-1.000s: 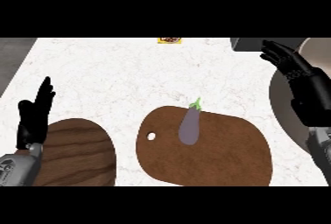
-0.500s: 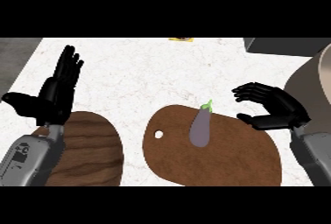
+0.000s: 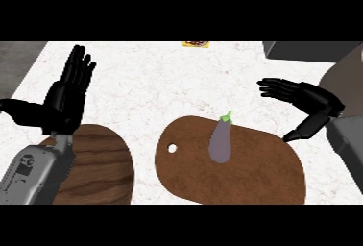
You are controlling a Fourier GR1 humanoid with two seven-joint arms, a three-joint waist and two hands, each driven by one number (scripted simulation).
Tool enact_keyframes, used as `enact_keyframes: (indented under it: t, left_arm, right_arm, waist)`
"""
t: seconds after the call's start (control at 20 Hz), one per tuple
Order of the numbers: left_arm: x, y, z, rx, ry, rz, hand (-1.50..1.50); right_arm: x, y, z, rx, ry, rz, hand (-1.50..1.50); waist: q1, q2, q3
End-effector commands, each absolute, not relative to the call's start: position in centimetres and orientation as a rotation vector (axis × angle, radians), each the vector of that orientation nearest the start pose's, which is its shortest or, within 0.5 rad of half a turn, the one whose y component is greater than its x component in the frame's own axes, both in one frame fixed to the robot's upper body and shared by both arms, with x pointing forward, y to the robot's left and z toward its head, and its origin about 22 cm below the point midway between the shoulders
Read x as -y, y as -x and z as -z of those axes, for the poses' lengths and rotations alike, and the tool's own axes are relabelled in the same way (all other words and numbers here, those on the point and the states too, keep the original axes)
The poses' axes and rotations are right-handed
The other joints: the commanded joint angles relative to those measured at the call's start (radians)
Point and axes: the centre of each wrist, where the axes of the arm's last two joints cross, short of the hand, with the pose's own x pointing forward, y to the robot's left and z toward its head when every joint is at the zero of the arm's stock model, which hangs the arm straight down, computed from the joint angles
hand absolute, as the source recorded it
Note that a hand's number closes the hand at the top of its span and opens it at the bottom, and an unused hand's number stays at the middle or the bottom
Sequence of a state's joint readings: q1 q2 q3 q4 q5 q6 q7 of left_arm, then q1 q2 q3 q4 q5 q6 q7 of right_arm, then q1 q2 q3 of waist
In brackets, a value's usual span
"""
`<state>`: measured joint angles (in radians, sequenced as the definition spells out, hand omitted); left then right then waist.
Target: Pick the eggplant from the cutting board and place it in the pot
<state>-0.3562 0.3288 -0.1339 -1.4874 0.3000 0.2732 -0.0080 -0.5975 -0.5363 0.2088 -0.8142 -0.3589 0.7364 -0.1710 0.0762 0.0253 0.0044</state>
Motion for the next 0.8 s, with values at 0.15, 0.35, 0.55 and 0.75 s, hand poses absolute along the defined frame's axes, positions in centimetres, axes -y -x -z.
enact_keyframes:
  t: [0.15, 0.35, 0.55, 0.75]
  left_arm:
    - [-24.7, -31.5, -9.0, 1.777, -0.038, 0.022, 0.00]
    - [-24.4, -31.1, -8.1, 1.791, -0.044, -0.004, 0.00]
    - [-26.3, -32.2, -7.8, 1.767, -0.080, -0.016, 0.00]
    - [-25.2, -31.3, -8.6, 1.789, -0.095, -0.033, 0.00]
  right_arm:
    - [30.9, -41.3, -9.2, 1.197, -0.529, -1.036, -1.50]
    - [28.6, -42.3, -8.4, 1.158, -0.560, -1.104, -1.50]
    - [24.2, -43.7, -9.1, 1.052, -0.574, -1.222, -1.50]
    - [22.0, -43.8, -7.2, 0.997, -0.567, -1.240, -1.50]
  waist:
    - [0.003, -0.008, -0.002]
    - [-0.013, -0.008, -0.002]
    - [-0.041, -0.012, -0.004]
    - [-0.040, -0.015, -0.003]
